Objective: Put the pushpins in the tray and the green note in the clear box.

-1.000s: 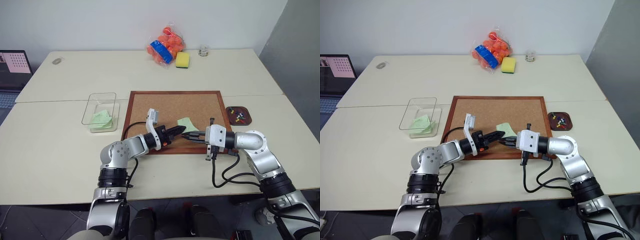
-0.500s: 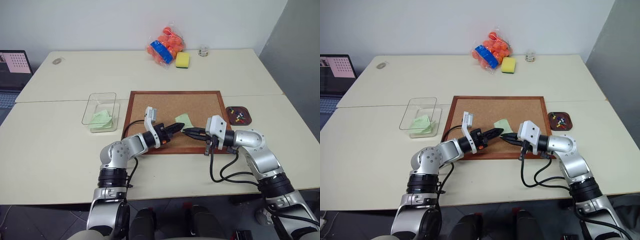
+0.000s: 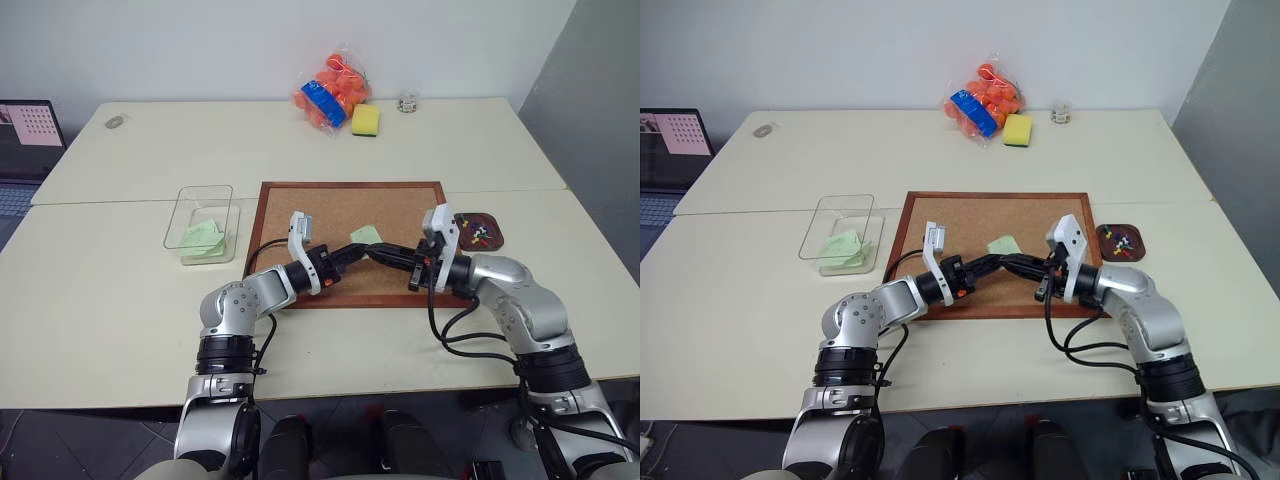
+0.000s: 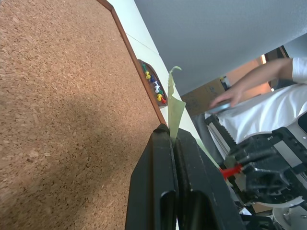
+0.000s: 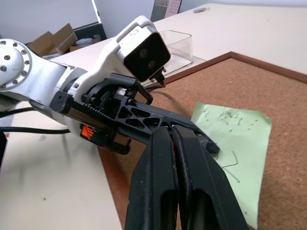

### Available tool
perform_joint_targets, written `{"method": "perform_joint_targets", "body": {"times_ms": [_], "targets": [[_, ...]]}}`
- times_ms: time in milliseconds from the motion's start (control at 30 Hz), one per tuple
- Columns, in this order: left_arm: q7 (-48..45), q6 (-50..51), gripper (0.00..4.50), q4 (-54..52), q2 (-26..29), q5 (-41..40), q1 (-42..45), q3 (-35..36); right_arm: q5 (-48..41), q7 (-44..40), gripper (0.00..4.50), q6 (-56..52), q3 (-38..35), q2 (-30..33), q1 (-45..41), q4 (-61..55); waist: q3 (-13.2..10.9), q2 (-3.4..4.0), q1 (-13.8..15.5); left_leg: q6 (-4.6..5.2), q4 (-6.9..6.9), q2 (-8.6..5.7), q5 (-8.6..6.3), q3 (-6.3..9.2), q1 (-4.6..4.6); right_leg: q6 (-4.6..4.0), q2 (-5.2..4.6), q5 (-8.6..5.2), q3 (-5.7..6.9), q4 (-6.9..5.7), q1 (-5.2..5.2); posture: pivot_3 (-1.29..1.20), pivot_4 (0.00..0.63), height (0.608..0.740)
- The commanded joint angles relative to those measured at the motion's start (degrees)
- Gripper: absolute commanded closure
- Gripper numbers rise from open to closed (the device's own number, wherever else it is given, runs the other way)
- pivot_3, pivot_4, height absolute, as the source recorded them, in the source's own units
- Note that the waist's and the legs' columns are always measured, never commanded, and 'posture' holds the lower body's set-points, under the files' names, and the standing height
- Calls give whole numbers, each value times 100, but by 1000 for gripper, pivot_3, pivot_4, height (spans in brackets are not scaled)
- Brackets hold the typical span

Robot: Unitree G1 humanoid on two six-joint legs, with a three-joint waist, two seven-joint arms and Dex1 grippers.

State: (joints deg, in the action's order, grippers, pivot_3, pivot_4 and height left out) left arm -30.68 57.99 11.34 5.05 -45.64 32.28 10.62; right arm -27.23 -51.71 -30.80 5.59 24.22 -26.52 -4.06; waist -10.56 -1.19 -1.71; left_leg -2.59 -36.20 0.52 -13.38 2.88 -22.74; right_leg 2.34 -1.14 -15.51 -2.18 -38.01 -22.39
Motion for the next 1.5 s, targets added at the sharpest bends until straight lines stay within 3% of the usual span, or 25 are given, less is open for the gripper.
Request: {"method": "perform_joint_targets", "body": {"times_ms": [33,533,700,1267,1500], "targets": [[-67,-85,4466,-160,-26,-104,117,31,-253,62,4500,-335,-165,49,-123,-312,0,0,0,0,0,0,0,0,0,0,0,0,0,0,0,0,150,740],[-143,-83,4466,-266,-12,-217,101,38,523,379,4500,161,102,56,-276,-24,0,0,1,0,-1,-5,0,0,0,0,4,0,2,0,0,0,150,740],[-152,-57,4466,-321,24,-261,63,15,-129,667,4500,-29,-595,-301,-570,-194,0,0,-5,0,-1,-1,0,-1,-1,-1,3,1,-1,0,-1,0,150,740],[-122,-72,4466,-335,84,-222,17,-21,178,508,4500,235,-335,-171,-440,-131,0,0,1,0,-2,-2,0,-1,-1,-3,4,2,1,-2,-1,0,150,740],[-126,-647,4466,-804,277,340,-223,-410,564,1322,4500,462,-684,-198,-73,-192,0,0,2,0,-2,0,0,-2,-2,-4,3,2,-2,-1,-2,0,150,740]]}}
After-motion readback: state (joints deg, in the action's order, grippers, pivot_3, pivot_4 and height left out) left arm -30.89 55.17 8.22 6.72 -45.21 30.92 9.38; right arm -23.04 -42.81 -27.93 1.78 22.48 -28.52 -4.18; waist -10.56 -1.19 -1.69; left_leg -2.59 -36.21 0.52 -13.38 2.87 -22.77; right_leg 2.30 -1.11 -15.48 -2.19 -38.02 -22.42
